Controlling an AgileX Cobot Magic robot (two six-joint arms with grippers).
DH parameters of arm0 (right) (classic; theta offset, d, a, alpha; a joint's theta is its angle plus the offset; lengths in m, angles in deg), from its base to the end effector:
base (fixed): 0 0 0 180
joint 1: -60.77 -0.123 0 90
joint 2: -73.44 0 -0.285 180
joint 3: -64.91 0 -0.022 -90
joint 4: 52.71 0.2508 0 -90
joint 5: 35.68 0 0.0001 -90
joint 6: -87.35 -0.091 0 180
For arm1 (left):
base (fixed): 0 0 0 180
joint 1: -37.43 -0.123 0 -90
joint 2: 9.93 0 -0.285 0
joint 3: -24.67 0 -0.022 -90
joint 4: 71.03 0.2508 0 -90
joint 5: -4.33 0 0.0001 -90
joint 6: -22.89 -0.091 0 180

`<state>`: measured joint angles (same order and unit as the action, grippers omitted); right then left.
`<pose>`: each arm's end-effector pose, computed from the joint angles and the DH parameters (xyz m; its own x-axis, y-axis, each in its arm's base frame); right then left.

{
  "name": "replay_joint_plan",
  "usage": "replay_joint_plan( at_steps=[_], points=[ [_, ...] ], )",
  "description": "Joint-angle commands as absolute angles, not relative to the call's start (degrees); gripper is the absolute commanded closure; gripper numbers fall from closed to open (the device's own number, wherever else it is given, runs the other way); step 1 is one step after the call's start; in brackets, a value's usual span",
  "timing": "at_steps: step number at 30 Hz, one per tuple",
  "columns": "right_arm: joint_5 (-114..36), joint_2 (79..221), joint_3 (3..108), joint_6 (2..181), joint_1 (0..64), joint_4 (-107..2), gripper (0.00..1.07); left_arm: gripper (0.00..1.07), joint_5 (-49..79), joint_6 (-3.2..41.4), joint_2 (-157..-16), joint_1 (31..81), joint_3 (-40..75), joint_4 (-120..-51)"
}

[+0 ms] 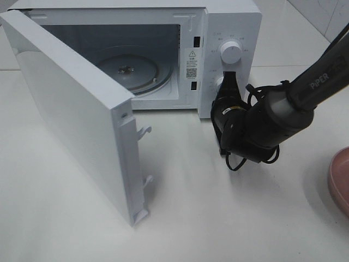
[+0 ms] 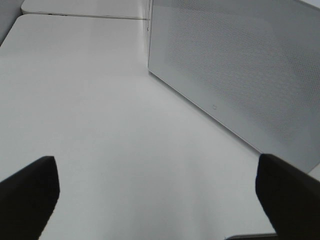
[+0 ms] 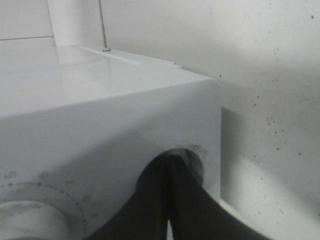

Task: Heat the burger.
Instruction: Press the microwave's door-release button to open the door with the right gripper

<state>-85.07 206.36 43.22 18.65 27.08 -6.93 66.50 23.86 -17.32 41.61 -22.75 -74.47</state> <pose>0.3523 0.1754 0.0816 0.0219 0.9992 -0.0335 0.3618 0.0233 0.9320 -0.0097 -0.0041 0.2809 -0.4567 -0.0116 -0.8895 0.0995 0.9930 -0.0641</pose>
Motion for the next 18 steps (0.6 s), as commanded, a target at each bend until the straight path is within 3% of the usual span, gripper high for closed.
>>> replay_joint_plan(
  at_steps=[1,8,18],
  points=[
    [-96.13,204.02,46.37,19.51,29.09,-12.32,1.07,0.07,65.75,24.15,-16.35,41.78,-22.92,-74.30],
    [-85.87,202.64,46.37,19.74,29.09,-12.43,1.07,0.07,65.75,24.15,-16.35,41.78,-22.92,-74.30],
    [-82.84,199.78,42.36,22.09,28.46,-13.18,1.07,0.07,65.75,24.15,-16.35,41.78,-22.92,-74.30]
  ],
)
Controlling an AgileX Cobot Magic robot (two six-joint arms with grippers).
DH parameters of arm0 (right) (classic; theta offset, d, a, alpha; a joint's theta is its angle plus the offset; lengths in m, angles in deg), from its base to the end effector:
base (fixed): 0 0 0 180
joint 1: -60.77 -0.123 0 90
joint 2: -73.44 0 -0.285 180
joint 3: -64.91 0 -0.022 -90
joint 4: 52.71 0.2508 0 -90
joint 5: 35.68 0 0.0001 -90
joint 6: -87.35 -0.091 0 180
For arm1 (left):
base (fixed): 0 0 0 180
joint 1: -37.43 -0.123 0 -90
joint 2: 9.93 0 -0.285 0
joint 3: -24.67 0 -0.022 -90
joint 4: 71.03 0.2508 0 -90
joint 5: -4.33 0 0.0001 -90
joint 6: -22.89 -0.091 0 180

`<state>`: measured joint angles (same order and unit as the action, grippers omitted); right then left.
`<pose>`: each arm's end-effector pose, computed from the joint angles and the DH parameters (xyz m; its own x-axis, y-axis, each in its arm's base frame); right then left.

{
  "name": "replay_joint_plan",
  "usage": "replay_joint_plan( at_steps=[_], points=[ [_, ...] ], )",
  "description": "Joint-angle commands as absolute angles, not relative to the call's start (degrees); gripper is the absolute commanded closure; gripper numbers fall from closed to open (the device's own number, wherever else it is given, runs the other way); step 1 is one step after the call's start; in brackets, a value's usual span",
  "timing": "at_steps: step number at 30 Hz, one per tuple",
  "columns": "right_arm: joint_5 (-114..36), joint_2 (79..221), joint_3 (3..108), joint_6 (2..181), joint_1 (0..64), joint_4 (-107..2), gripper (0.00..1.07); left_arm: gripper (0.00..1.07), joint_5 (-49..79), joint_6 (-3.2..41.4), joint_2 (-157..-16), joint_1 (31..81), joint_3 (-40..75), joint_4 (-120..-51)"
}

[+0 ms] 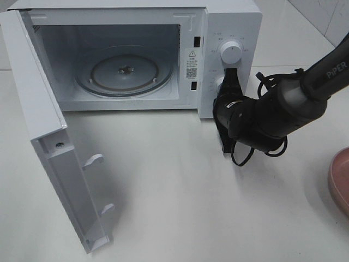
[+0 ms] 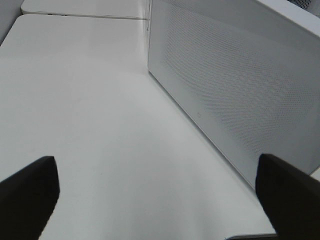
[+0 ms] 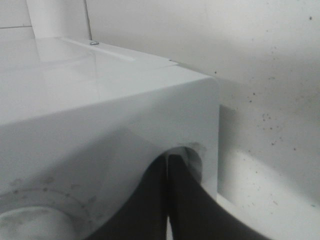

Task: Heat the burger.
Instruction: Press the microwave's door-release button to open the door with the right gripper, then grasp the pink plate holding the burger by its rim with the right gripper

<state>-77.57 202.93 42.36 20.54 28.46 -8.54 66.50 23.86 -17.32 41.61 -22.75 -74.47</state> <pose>0.3510 0.1719 0.0922 -0.0362 0.9989 -0.0305 0.4319 0.0432 0.9009 -0.0097 -0.0041 0.2809 -0.4567 -0.0116 -0.8895 0.0995 0.9930 -0.0641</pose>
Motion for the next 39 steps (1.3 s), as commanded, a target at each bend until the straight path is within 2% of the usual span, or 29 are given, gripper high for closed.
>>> replay_joint_plan(
  at_steps=[1,12,19,25,27,28,29,30,34,39],
  points=[
    [-82.84,199.78,42.36,22.09,28.46,-13.18,1.07,0.07,65.75,24.15,-16.35,41.78,-22.92,-74.30],
    [-79.06,194.73,33.88,23.40,27.14,-15.18,1.07,0.07,65.75,24.15,-16.35,41.78,-22.92,-74.30],
    [-71.38,189.75,29.41,28.27,27.14,-16.16,1.07,0.07,65.75,24.15,-16.35,41.78,-22.92,-74.30],
    [-64.44,184.94,28.38,48.21,27.25,-16.45,1.07,0.07,65.75,24.15,-16.35,41.78,-22.92,-74.30],
    [-62.84,182.82,28.38,61.96,27.25,-16.45,1.07,0.07,65.75,24.15,-16.35,41.78,-22.92,-74.30],
    [-62.84,182.82,28.38,61.96,27.25,-16.45,1.07,0.07,65.75,24.15,-16.35,41.78,-22.92,-74.30],
    [-61.41,181.33,28.38,71.93,27.25,-16.45,1.07,0.07,65.75,24.15,-16.35,41.78,-22.92,-74.30],
    [-61.41,181.33,28.38,71.93,27.25,-16.45,1.07,0.07,65.75,24.15,-16.35,41.78,-22.92,-74.30],
    [-54.88,177.89,28.38,93.19,27.25,-16.27,1.06,0.07,65.75,24.15,-16.35,41.78,-22.92,-74.30],
    [-46.34,174.79,28.38,104.94,27.31,-16.22,1.05,0.07,65.75,24.15,-16.35,41.78,-22.92,-74.30]
  ],
)
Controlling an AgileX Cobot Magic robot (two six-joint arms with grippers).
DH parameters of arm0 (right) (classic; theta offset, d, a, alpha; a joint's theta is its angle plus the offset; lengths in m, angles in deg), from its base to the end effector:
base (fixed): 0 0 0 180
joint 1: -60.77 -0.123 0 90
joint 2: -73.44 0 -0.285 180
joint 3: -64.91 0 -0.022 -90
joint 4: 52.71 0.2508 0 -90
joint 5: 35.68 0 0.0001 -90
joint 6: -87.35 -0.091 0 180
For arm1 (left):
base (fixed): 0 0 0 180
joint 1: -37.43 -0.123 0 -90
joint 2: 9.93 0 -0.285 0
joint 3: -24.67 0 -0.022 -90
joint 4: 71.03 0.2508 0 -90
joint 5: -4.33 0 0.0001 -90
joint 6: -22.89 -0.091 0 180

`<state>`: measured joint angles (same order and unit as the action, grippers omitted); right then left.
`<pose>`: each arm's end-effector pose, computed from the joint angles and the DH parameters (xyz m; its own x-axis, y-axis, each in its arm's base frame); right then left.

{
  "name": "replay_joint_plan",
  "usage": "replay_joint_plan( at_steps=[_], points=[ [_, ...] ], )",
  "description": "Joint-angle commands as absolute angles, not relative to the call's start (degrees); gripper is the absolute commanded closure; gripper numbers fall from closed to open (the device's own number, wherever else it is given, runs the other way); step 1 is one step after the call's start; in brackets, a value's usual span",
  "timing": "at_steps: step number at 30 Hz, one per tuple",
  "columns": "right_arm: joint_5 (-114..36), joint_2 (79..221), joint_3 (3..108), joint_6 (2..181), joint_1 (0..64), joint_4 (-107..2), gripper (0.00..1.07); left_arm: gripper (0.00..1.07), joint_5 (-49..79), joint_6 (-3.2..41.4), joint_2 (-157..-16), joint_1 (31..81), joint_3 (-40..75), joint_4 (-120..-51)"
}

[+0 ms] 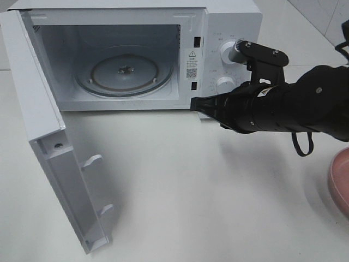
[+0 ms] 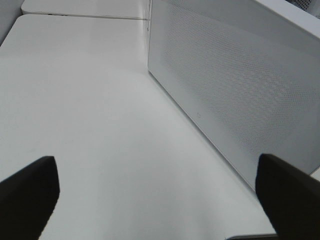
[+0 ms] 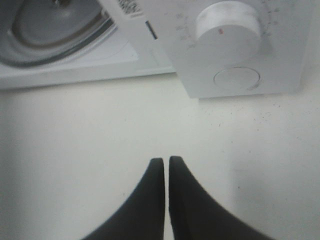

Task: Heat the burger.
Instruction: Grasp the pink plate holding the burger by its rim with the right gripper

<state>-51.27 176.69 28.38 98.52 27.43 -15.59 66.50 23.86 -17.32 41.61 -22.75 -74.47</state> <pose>0.2717 0.1611 0.1687 -0.6415 0.0757 -0.7634 -0.1810 0.9521 0.2465 -0.0097 -0.0041 0.2809 -0.4567 -0.0116 -0.8895 0.0995 0.9930 -0.0641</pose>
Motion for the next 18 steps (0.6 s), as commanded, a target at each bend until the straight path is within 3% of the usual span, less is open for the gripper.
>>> replay_joint_plan(
  at_steps=[1,7,9,18],
  points=[
    [-46.34,174.79,28.38,104.94,27.31,-16.22,1.05,0.07,65.75,24.15,-16.35,41.78,-22.92,-74.30],
    [-34.94,171.87,28.44,106.02,30.98,-18.39,1.03,0.07,65.75,24.15,-16.35,41.78,-22.92,-74.30],
    [-27.49,169.87,28.44,105.80,35.16,-22.63,1.01,0.07,65.75,24.15,-16.35,41.78,-22.92,-74.30],
    [-16.66,165.46,28.44,105.28,40.03,-33.35,0.99,0.07,65.75,24.15,-16.35,41.78,-22.92,-74.30]
  ],
)
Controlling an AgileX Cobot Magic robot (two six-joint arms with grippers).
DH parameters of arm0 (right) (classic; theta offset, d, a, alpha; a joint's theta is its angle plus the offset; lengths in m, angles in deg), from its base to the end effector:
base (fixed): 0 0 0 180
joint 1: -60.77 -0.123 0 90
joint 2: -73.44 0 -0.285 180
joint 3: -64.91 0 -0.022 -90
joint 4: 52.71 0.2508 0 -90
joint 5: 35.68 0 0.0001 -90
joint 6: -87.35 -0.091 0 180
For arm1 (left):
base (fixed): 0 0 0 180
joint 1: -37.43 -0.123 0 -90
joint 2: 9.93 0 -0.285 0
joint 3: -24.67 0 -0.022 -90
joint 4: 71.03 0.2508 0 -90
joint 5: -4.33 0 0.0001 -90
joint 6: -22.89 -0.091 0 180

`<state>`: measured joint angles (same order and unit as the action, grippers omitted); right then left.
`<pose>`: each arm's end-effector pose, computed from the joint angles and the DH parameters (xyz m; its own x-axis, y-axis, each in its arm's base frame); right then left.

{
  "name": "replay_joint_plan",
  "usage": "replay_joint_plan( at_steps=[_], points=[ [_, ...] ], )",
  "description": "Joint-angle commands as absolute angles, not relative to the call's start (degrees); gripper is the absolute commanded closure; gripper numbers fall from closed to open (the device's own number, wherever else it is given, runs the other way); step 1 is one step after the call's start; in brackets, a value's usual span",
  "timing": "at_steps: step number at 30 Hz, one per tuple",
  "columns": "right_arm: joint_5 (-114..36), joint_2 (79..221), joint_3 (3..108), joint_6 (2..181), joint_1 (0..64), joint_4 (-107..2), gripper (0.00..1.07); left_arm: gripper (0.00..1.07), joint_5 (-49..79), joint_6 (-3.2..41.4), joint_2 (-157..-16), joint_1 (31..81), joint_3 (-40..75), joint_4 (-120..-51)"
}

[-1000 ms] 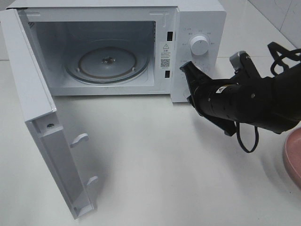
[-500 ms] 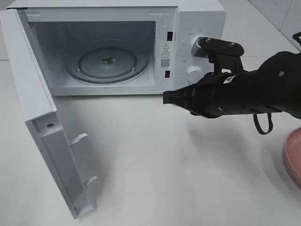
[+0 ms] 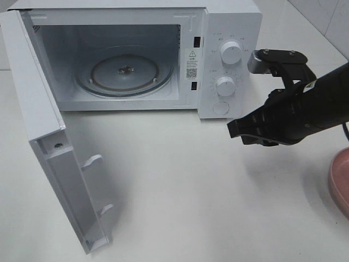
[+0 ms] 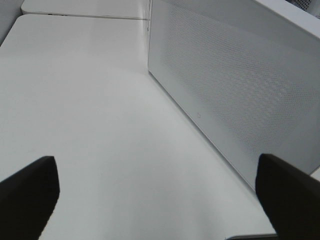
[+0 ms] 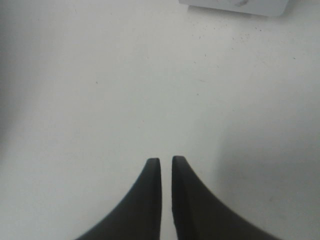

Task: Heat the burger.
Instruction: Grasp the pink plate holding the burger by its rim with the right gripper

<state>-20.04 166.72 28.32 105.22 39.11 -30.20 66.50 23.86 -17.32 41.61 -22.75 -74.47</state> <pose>0.2526 0.1105 0.1900 -0.7823 -0.2382 -0.5755 -0.3708 0.9205 0.1232 -0.0097 -0.0041 0.2809 -0.4567 -0.0116 -0.8895 0.0995 0.9930 -0.0641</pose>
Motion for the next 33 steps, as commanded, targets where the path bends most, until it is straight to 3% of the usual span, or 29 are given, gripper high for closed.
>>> replay_joint_plan(
  at_steps=[1,7,16,18,20,21,23,24,25,27,28,29,33],
  points=[
    [-14.08,164.02,28.44,104.42,40.66,-36.50,0.99,0.07,65.75,24.15,-16.35,41.78,-22.92,-74.30],
    [-6.98,159.32,28.44,92.16,41.01,-48.02,0.96,0.07,65.75,24.15,-16.35,41.78,-22.92,-74.30],
    [1.79,156.17,28.38,85.11,45.88,-55.23,0.89,0.07,65.75,24.15,-16.35,41.78,-22.92,-74.30],
    [5.69,156.00,28.38,84.83,49.48,-58.39,0.79,0.07,65.75,24.15,-16.35,41.78,-22.92,-74.30],
    [6.37,156.00,28.38,84.83,50.17,-58.90,0.75,0.07,65.75,24.15,-16.35,41.78,-22.92,-74.30],
    [6.89,156.00,28.38,84.83,51.09,-59.82,0.67,0.07,65.75,24.15,-16.35,41.78,-22.92,-74.30],
    [7.00,156.00,28.38,84.83,51.49,-59.93,0.63,0.07,65.75,24.15,-16.35,41.78,-22.92,-74.30],
    [6.95,156.00,28.38,84.88,51.95,-60.10,0.52,0.07,65.75,24.15,-16.35,41.78,-22.92,-74.30],
    [6.95,156.00,28.38,84.88,51.95,-60.10,0.52,0.07,65.75,24.15,-16.35,41.78,-22.92,-74.30],
    [5.46,156.00,28.38,84.88,51.95,-60.79,0.34,0.07,65.75,24.15,-16.35,41.78,-22.92,-74.30],
    [5.46,156.00,28.38,84.88,51.95,-60.79,0.34,0.07,65.75,24.15,-16.35,41.78,-22.92,-74.30],
    [4.37,156.23,28.38,84.77,51.95,-61.19,0.24,0.07,65.75,24.15,-16.35,41.78,-22.92,-74.30],
    [3.91,156.92,28.38,84.60,51.95,-63.26,0.15,0.07,65.75,24.15,-16.35,41.78,-22.92,-74.30]
  ],
)
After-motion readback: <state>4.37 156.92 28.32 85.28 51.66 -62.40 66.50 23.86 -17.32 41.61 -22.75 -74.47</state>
